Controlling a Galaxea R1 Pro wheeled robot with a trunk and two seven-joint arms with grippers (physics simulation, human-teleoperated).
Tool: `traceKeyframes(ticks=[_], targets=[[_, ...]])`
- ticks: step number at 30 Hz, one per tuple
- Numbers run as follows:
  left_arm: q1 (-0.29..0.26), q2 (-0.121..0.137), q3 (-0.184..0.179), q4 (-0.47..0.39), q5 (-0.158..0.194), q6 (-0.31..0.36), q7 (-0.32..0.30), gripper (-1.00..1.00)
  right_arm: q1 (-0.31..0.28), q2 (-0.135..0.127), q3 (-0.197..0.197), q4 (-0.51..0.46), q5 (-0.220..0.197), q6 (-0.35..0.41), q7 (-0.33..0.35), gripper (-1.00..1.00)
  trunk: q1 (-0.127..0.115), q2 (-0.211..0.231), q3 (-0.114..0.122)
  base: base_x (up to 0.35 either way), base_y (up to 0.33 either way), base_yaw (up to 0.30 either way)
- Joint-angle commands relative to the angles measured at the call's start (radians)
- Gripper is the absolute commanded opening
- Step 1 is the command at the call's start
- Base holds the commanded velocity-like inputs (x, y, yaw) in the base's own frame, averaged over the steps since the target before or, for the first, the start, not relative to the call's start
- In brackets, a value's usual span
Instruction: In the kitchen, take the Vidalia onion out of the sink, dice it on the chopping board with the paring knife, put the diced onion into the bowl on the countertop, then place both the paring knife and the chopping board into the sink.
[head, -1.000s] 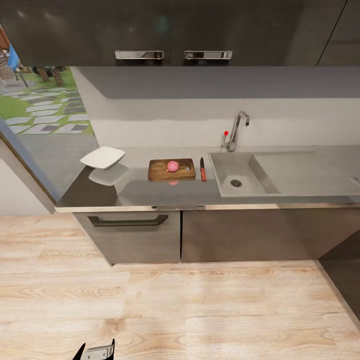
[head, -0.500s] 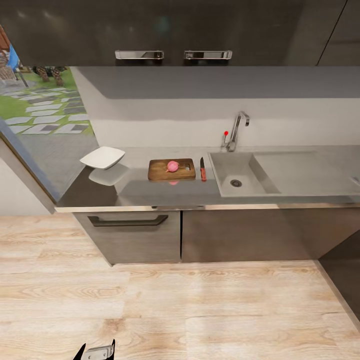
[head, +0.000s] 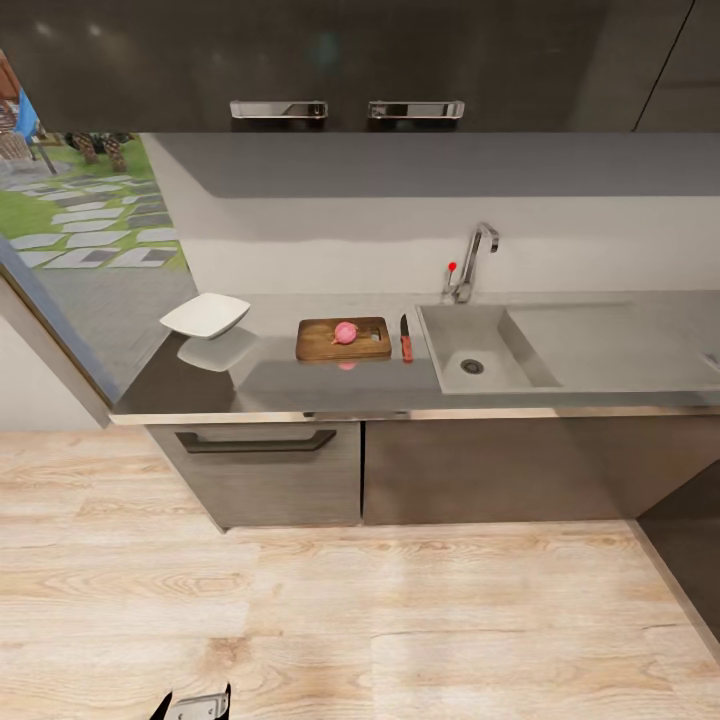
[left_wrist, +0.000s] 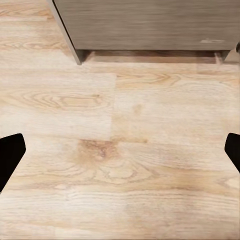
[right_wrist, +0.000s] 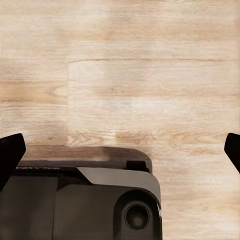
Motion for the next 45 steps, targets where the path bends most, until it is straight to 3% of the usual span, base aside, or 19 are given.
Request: traceKeyframes(ticks=[1, 27, 31, 33, 37, 38, 39, 45], targets=[[-0.002, 0.0, 0.002, 0.004, 0.001, -0.005, -0.001, 1.0, -0.001, 0.0, -0.006, 0.001, 0.011, -0.003, -0.006, 1.0, 0.0, -0.001, -0.001, 0.0, 0.0, 0.0], [-0.002, 0.0, 0.002, 0.005, 0.001, 0.004, -0.001, 1.0, -0.001, 0.013, -0.006, -0.004, 0.009, -0.002, -0.003, 1.0, 0.0, -0.001, -0.001, 0.0, 0.0, 0.0], [-0.002, -0.001, 0.001, 0.005, 0.001, 0.005, -0.001, 1.0, -0.001, 0.011, -0.009, -0.076, 0.011, 0.007, -0.011, 1.0, 0.0, -0.001, -0.001, -0.007, 0.0, 0.0], [-0.002, -0.001, 0.002, 0.005, 0.001, 0.004, -0.001, 1.0, -0.001, 0.013, -0.009, -0.166, 0.012, 0.057, -0.014, 1.0, 0.0, -0.001, -0.001, -0.151, 0.0, 0.0], [-0.002, -0.001, 0.002, 0.005, 0.001, 0.004, -0.001, 1.0, -0.001, 0.017, -0.009, -0.333, 0.012, 0.239, -0.015, 1.0, 0.0, -0.001, -0.001, -0.274, 0.0, 0.0], [-0.002, -0.001, 0.002, 0.005, 0.001, 0.005, -0.001, 1.0, -0.001, 0.019, -0.008, -0.478, 0.012, 0.402, -0.014, 1.0, 0.0, -0.001, -0.001, -0.324, 0.0, 0.0], [-0.002, -0.001, 0.002, 0.005, 0.001, 0.004, -0.001, 1.0, -0.001, 0.019, -0.008, -0.526, 0.013, 0.449, -0.014, 1.0, 0.0, -0.001, -0.001, -0.329, 0.0, 0.0], [-0.002, -0.001, 0.002, 0.005, 0.001, 0.005, -0.001, 1.0, -0.001, 0.019, -0.007, -0.774, 0.014, 0.636, -0.055, 1.0, 0.0, -0.001, -0.001, -0.328, 0.0, 0.0]])
